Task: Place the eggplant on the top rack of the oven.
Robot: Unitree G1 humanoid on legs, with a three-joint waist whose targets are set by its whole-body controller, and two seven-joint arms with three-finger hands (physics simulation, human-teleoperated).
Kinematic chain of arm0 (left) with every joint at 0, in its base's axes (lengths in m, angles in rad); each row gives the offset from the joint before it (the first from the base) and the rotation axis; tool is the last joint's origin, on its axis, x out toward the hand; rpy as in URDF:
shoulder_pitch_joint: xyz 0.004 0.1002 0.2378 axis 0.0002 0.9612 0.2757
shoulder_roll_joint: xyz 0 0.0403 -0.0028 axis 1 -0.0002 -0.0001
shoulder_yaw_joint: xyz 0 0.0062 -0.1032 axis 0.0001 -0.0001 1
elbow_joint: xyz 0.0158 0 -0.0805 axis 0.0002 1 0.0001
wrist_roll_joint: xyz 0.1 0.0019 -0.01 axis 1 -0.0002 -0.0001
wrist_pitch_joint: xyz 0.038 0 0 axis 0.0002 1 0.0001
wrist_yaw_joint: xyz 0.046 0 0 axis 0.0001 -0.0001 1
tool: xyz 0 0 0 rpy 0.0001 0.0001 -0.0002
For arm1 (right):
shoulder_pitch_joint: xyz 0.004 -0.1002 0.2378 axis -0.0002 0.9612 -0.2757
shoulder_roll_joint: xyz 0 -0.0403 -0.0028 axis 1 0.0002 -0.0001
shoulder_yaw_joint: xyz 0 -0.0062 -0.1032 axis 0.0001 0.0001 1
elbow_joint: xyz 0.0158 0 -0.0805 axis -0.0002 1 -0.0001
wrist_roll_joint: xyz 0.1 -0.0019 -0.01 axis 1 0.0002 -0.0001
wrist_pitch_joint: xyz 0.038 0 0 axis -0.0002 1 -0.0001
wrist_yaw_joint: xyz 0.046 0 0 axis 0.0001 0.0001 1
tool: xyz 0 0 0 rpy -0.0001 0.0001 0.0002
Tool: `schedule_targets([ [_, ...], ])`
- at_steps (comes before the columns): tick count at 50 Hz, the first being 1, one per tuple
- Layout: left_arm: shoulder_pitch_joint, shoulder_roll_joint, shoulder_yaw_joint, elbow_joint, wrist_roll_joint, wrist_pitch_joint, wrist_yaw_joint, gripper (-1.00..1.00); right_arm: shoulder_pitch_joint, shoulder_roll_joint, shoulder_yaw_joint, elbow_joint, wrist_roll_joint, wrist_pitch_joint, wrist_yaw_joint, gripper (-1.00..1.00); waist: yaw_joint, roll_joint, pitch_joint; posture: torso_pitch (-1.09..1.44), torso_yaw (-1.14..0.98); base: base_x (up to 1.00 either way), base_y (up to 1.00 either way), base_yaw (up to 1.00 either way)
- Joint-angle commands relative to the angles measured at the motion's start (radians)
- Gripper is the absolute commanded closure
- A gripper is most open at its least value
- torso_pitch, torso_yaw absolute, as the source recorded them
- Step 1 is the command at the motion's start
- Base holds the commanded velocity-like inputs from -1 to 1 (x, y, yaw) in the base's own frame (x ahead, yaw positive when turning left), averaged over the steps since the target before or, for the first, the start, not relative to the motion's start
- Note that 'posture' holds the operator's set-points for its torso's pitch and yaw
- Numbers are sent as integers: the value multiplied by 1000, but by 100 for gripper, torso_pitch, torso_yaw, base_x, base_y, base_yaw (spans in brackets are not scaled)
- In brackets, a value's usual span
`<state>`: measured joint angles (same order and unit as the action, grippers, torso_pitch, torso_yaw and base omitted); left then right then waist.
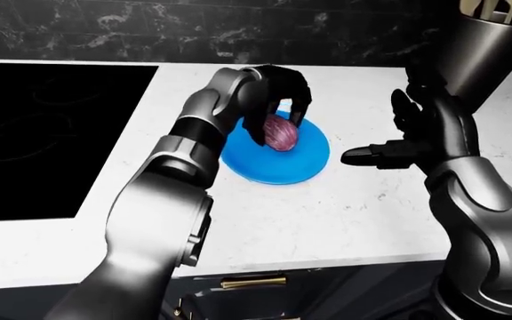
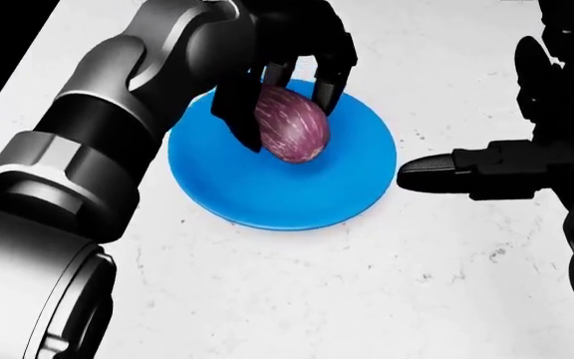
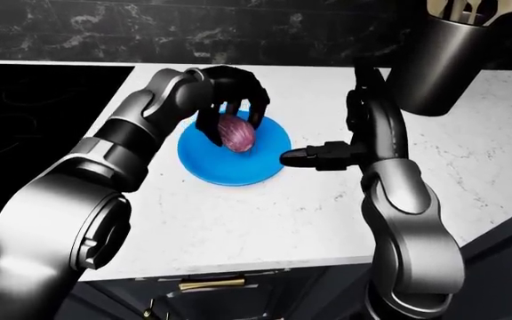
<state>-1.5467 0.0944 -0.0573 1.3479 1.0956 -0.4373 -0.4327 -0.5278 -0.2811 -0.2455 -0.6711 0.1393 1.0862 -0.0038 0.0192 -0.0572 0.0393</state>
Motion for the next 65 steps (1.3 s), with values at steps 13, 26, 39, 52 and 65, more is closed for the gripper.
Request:
schedule_targets([
  [13, -131, 55, 41, -44, -95, 24, -57, 100, -54, -17, 5, -24, -1, -1, -10, -100, 2, -1, -27, 0, 0, 0, 0, 0],
  [26, -168, 130, 48, -48, -130, 44, -101, 100, -152, -61, 40, 0, -42, 113, 4, -100, 2, 1, -23, 0, 0, 0, 0, 0],
  [39, -172, 155, 49, -48, -133, 46, -100, 100, -170, -45, 44, -17, -81, 155, 33, -100, -2, 32, -44, 0, 0, -8, 0, 0],
  [52, -169, 157, 47, -47, -127, 48, -99, 100, -160, -25, 45, -14, -98, 139, 40, -100, -8, 85, -43, 0, 0, -18, 0, 0],
  [65, -167, 160, 49, -46, -124, 49, -96, 100, -158, -16, 51, -10, -109, 134, 43, -100, -18, 29, -44, 0, 0, -23, 0, 0],
])
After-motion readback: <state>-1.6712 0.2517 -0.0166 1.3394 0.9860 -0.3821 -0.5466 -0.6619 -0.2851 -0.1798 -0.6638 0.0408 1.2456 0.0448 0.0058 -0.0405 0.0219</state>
